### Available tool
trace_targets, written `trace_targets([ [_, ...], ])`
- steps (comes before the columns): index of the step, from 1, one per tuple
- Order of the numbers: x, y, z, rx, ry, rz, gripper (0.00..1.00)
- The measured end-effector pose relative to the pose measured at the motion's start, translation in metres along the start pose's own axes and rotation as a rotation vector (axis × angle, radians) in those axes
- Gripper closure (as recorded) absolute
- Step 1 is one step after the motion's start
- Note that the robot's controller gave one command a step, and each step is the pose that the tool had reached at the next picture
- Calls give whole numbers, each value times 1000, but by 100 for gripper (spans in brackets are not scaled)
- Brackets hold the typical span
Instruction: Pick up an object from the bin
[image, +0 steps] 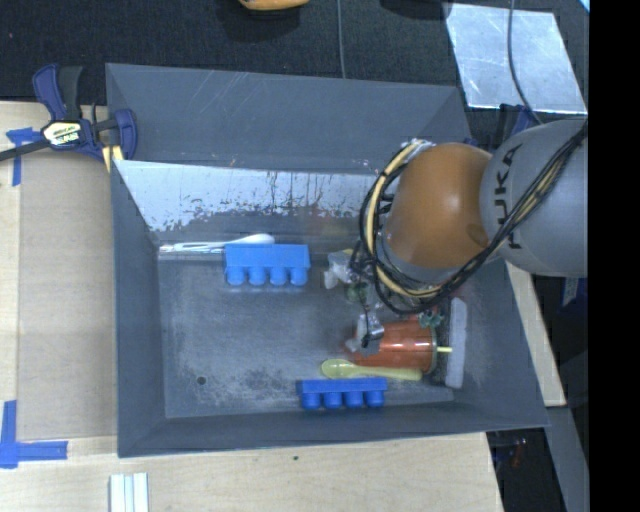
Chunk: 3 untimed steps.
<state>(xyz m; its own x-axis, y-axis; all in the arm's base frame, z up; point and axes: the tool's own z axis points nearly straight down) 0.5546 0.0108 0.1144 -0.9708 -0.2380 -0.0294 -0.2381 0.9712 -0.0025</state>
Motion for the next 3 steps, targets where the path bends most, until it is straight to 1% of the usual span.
trace_targets([
  [1, -15, 17, -60, 1, 0, -53, 0],
  [2, -8, 32, -112, 3, 2, -357, 0],
  [3, -17, 31, -123, 4, -5, -302, 0],
])
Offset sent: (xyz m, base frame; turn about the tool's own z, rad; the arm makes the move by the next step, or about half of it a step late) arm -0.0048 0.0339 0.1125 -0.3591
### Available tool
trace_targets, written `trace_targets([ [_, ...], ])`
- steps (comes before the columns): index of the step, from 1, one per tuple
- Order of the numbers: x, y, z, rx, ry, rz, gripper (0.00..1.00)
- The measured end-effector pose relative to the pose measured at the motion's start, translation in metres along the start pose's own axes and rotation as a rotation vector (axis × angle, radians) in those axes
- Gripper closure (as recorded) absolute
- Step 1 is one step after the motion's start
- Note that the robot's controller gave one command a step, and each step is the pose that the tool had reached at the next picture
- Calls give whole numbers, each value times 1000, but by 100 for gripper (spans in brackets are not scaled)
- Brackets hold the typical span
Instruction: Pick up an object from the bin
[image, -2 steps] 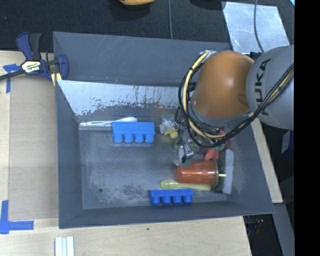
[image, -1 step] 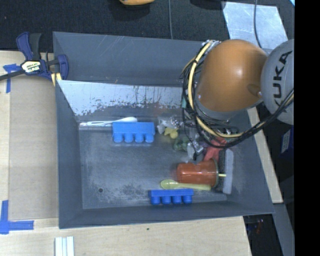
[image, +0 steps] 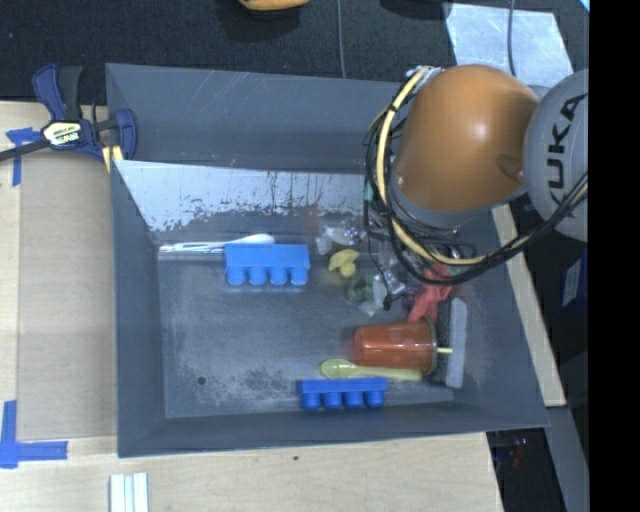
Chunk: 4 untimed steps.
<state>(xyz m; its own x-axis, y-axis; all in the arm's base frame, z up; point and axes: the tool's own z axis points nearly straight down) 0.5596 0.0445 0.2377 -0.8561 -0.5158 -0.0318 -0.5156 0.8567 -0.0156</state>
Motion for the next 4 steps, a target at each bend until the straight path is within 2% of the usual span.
trace_targets([
  [1, 5, 2, 25, 0, 1, -142, 0],
  [2, 1, 1, 18, 0, -4, -124, 0],
  [3, 1, 2, 20, 0, -2, -191, 0],
  [4, -3, 1, 33, 2, -7, -156, 0],
])
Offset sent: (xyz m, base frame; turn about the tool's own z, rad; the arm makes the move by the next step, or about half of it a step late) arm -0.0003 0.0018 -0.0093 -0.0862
